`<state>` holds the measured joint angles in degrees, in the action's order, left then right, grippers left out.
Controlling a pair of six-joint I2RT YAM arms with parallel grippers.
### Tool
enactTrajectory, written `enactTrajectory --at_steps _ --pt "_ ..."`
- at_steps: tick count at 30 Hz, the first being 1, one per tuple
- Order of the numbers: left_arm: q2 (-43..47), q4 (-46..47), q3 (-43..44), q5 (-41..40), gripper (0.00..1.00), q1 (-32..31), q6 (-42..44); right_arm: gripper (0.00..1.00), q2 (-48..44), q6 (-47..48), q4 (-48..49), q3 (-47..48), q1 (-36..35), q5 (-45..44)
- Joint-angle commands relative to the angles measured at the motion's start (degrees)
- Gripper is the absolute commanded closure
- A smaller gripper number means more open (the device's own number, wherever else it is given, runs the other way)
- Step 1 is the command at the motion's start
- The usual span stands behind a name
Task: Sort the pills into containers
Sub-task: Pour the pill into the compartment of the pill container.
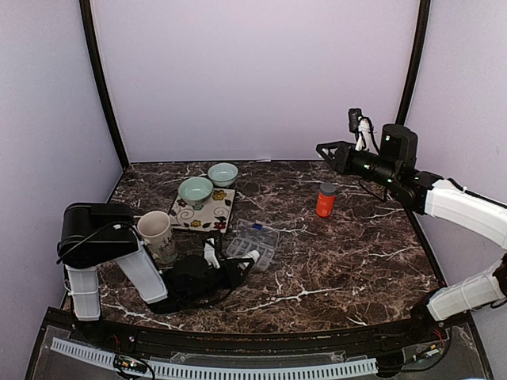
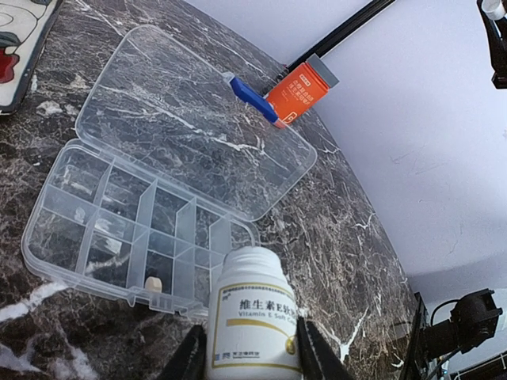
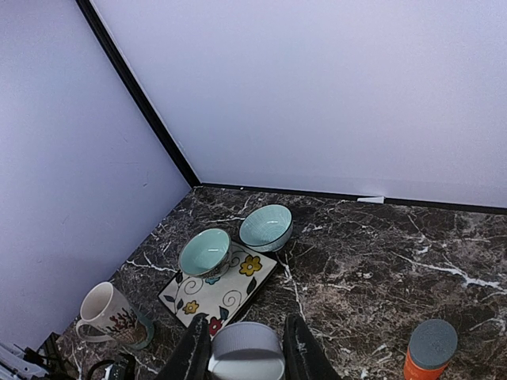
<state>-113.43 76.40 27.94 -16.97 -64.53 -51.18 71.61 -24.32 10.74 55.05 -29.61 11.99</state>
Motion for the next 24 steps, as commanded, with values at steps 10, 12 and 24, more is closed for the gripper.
enactTrajectory --at_steps 10,12,24 --pt "3.02 -2.83 0.99 -1.55 1.00 -0.67 1.04 1.00 -1.04 -0.22 2.56 -0.47 0.45 0.31" --pt "3.27 -3.29 1.09 -1.70 1.00 -0.76 1.15 1.00 -1.03 -0.22 2.59 -0.52 0.49 0.29" --pt "3.82 -4.87 1.29 -2.52 1.00 -0.95 1.26 1.00 -0.86 -0.41 2.70 -0.27 0.43 0.56"
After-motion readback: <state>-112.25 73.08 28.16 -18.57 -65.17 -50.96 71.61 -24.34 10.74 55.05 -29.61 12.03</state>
